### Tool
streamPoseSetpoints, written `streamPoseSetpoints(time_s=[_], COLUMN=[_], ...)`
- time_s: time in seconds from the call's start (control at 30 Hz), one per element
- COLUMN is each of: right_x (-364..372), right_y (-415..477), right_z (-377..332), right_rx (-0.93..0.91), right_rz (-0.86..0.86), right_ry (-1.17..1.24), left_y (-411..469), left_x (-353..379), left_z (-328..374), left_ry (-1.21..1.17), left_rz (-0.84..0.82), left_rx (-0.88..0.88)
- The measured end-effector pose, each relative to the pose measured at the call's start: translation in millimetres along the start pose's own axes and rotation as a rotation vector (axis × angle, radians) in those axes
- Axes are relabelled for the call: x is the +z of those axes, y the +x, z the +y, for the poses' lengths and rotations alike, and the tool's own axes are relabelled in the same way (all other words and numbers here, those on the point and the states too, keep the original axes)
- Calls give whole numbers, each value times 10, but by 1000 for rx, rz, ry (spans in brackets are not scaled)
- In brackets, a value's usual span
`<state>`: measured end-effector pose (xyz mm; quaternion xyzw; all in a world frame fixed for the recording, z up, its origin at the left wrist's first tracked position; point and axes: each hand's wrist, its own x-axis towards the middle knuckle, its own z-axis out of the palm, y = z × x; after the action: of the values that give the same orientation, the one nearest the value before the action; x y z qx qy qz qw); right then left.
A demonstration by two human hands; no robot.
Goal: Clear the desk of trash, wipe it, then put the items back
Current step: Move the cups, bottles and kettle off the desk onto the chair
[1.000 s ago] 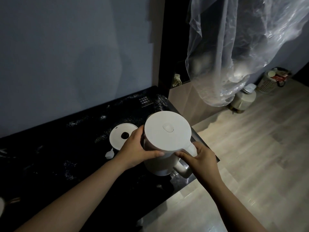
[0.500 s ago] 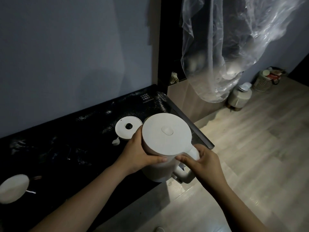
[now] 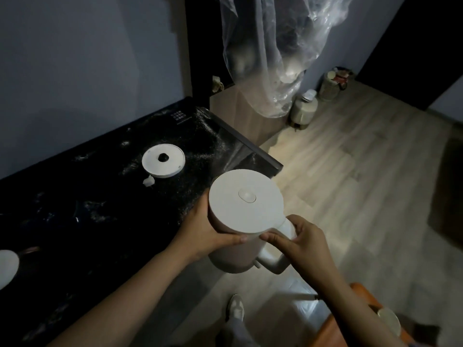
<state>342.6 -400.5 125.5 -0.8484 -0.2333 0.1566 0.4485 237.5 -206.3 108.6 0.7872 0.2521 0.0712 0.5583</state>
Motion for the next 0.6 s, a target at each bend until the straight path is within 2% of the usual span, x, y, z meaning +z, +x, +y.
streamPoseSetpoints(time_s=[0.3,0.6], right_x=[-273,-806], right_y=[-835,-1615], right_z=[478,965], right_rx=[153,278], right_rz=[147,378], right_ry=[-69,-72], left_y=[-316,-424], left_x=[650,1588], left_z=[-58,372], left_ry=[-13,92], left_rz=[-221,-490], left_rx=[4,160])
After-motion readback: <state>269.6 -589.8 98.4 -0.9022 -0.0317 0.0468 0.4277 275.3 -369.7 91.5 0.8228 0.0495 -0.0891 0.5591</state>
